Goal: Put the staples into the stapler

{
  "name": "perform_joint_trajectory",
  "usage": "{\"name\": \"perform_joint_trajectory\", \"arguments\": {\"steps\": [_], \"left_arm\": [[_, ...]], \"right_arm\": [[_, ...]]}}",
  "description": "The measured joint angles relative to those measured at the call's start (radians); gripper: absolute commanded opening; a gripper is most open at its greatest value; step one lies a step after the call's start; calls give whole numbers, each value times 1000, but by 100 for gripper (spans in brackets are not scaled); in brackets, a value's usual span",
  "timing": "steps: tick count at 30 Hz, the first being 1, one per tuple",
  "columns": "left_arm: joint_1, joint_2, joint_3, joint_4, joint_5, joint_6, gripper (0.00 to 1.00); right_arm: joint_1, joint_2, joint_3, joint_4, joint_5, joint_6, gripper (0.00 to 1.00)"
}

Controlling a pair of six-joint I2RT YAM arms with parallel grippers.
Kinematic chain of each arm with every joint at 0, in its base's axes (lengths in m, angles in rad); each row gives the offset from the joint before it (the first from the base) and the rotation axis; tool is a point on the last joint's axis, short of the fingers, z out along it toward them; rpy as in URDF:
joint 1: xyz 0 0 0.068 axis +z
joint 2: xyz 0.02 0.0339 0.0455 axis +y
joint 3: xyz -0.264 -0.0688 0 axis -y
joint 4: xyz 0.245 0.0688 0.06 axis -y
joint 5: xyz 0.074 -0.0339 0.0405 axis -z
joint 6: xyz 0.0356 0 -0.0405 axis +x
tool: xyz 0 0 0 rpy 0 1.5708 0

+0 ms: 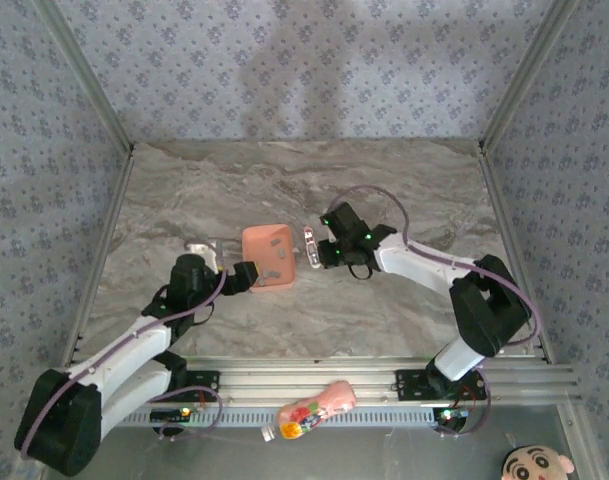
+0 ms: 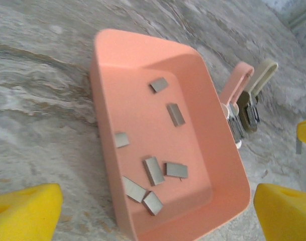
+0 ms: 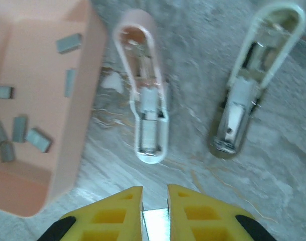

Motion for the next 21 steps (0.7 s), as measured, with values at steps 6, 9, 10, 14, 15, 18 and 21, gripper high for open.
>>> {"name": "perform_joint_trajectory", "arguments": {"steps": [6,9,10,14,15,18,21], "left_arm": [[-99,87,58,58,-19,65,98],[-122,121,78,82,-24,83,98],[-126,131,84,90,-25,89,98],[-141,156,97,100,-29,110,98],[-145,161,100,100,-29,117,98],[-151,173,107,104,-29,129,98],[-155,185,110,112,-29,139,98]], "right_arm": [[-32,-43,-111,113,26,69,18],[-38,-43,-113,150,31,87,18],[-38,-43,-113,162,33,90,18],[-40,-43,-113,187,33,95,18],[-41,-42,-113,190,33,96,18],[-43,-31,-113,200,34,98,18],[-45,-8,-113,206,34,98,18]]}}
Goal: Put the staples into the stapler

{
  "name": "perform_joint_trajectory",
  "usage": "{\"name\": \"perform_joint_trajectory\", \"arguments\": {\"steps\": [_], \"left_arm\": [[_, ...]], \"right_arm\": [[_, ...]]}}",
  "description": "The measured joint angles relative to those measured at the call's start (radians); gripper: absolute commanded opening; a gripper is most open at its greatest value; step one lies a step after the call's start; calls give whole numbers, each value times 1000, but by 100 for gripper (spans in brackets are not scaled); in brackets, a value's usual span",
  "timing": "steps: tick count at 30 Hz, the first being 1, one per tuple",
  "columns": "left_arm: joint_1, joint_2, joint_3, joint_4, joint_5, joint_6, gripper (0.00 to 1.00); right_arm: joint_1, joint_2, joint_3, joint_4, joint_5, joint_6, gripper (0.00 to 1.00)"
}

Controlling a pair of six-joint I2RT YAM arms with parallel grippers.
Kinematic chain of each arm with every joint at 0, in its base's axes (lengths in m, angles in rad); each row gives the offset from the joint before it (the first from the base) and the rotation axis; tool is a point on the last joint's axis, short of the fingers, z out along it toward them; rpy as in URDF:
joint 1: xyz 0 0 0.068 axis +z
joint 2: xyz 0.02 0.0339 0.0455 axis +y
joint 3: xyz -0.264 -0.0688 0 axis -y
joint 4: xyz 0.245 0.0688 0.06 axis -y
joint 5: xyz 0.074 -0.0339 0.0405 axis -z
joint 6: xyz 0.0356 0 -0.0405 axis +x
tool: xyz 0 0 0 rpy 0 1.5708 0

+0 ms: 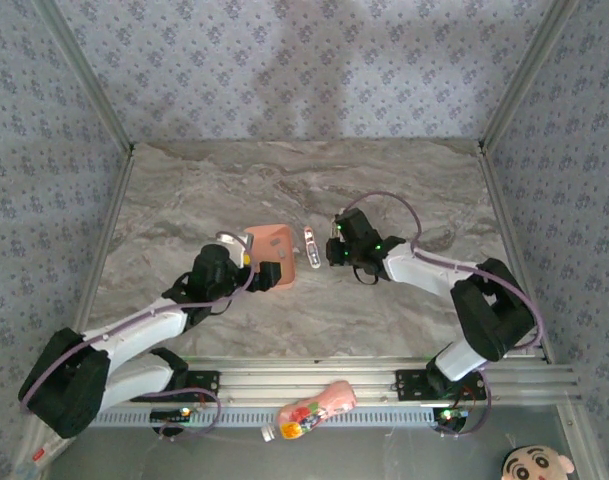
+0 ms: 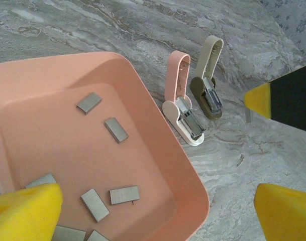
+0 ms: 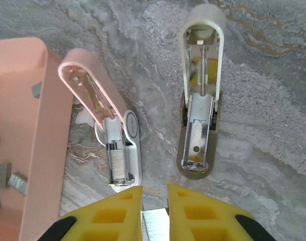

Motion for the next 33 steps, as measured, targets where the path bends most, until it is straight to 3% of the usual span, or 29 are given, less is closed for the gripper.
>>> {"name": "perform_joint_trajectory", "arguments": {"steps": [33], "left_arm": [[0,55,11,31,-97,74,97]], "right_arm": [[-70,169,142,0,19,-15,17]]}}
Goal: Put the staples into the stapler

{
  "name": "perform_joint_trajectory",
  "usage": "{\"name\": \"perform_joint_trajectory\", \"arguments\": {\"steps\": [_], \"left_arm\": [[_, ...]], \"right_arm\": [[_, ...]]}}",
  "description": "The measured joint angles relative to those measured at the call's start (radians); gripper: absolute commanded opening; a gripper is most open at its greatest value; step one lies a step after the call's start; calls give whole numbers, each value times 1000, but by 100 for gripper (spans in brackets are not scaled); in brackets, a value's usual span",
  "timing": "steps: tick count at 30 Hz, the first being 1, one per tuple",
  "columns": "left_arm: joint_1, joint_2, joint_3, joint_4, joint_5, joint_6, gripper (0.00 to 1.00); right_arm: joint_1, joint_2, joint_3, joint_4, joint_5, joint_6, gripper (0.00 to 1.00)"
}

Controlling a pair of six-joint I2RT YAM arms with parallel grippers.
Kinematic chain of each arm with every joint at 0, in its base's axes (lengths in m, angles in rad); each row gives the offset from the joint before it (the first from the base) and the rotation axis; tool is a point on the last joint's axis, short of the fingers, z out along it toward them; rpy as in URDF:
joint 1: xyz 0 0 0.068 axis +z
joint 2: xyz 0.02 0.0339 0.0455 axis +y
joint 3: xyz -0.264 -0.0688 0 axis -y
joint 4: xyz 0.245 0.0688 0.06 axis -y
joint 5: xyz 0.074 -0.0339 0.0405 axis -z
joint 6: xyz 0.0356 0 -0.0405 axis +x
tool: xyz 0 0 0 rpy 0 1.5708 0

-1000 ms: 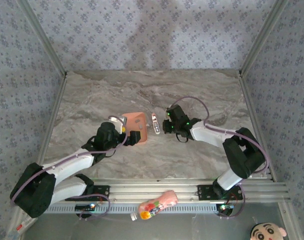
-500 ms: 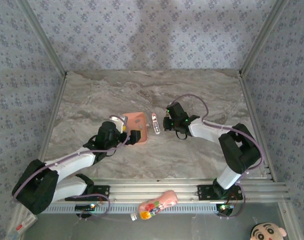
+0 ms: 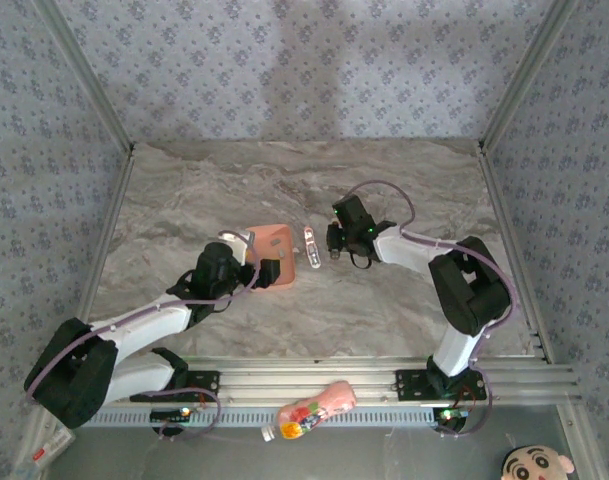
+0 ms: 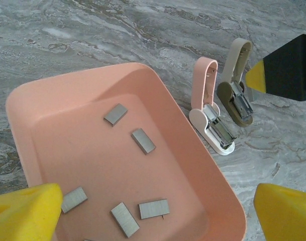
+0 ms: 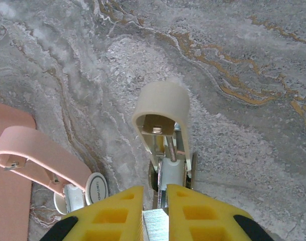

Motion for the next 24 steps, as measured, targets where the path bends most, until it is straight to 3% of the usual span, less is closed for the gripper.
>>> {"name": "perform_joint_trajectory", "arguments": {"steps": [24], "left_arm": [[0,0,0,-19,-17,7,97]], "right_arm": [[8,41,4,-5,26,3,17]]}}
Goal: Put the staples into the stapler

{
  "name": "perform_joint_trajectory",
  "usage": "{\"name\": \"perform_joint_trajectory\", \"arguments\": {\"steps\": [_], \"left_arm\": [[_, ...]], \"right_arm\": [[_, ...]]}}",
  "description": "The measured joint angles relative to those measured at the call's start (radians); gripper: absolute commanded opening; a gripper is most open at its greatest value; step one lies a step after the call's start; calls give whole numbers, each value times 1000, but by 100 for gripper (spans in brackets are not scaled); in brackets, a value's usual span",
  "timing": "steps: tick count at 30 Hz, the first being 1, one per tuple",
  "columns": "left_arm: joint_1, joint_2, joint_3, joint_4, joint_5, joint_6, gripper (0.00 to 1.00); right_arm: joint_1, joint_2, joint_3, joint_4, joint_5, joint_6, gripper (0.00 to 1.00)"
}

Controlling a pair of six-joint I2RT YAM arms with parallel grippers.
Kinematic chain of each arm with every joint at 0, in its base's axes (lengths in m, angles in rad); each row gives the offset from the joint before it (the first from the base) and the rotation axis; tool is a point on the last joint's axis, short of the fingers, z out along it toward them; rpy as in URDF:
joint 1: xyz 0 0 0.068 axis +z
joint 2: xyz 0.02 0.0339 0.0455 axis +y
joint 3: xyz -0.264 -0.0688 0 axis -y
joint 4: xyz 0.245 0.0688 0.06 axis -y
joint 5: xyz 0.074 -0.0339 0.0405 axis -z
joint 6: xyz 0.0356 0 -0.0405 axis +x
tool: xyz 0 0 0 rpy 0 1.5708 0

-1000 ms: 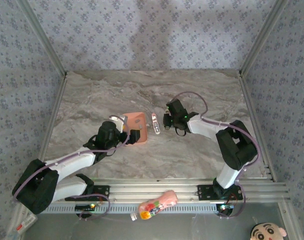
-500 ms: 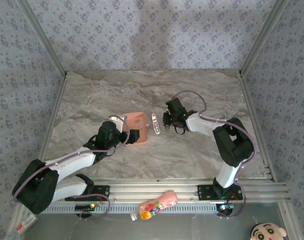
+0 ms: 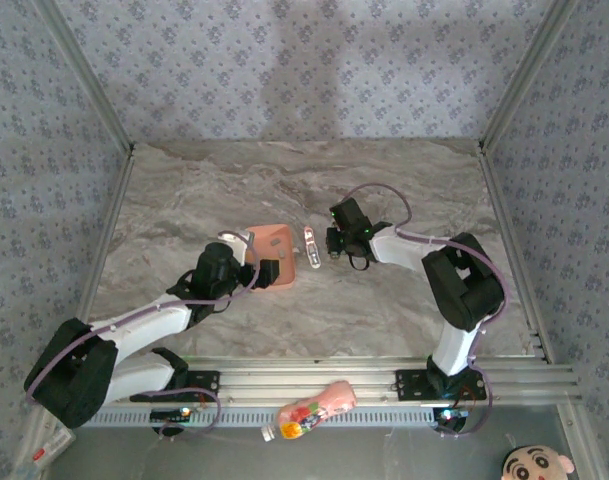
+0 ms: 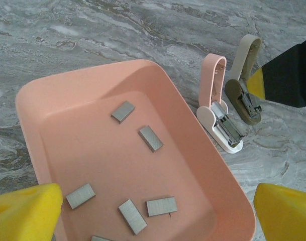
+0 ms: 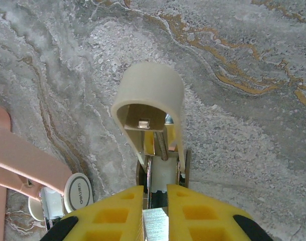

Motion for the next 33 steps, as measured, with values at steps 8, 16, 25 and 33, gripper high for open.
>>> {"name": "perform_joint_trajectory", "arguments": {"steps": [8,16,25,33], "left_arm": [[0,0,0,-3,-8,0,97],[0,0,0,-3,-8,0,97],[0,-1,0,-4,-8,0,97],[0,-1,0,-7,-10,0,97]], "right_arm": [[14,0,0,-7,19,2,16],[31,-7,-14,-6,56,23,16],[42,-12,-16,5,91,27,15],[42,-12,-16,10,116,27,15]]}}
